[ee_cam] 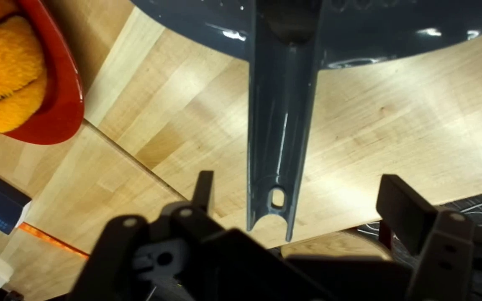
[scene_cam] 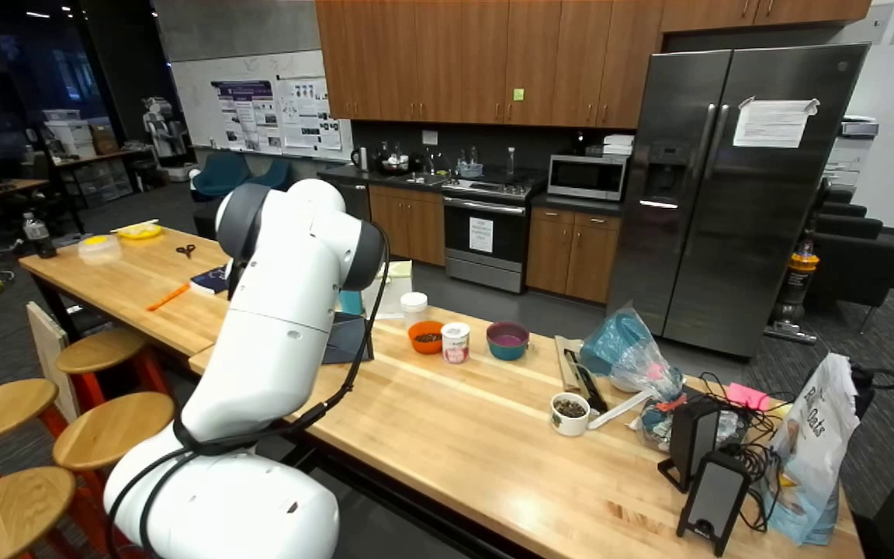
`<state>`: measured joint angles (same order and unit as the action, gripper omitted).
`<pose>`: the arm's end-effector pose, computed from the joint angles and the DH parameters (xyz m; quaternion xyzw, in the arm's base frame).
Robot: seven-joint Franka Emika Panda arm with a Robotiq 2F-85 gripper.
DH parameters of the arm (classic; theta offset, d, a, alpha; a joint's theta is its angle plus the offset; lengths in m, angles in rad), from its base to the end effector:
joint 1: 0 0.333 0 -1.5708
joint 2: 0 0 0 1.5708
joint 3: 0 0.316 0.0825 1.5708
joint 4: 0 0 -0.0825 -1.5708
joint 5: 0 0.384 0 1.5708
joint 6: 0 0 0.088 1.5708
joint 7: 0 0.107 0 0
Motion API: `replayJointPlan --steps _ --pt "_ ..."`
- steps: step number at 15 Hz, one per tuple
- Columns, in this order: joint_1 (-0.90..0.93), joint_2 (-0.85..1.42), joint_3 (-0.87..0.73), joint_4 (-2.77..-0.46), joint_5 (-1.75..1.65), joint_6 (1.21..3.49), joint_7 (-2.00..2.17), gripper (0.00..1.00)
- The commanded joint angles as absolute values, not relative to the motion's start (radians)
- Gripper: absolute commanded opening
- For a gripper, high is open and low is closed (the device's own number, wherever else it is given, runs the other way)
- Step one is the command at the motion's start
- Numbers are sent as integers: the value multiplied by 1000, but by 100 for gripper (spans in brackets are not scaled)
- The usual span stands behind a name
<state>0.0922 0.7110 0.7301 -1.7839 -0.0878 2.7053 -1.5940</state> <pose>0.5140 0.4608 0.2789 -0.4054 -0.8752 -0.2454 0.0975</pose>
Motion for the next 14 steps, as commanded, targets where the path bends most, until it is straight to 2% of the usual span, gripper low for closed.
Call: replayJointPlan --steps 1,3,4,10,12,14 --pt "127 713 696 -1741 -81 2664 -1625 100" --pt "141 713 684 -1727 -79 2651 -1632 74" --pt "146 712 679 -1723 -78 2648 -1635 68" --pt "144 709 677 -1732 -59 2675 -1651 19" --pt "139 705 680 -1740 -55 2687 -1650 8" --pt "133 699 681 -1750 -51 2700 -1644 8"
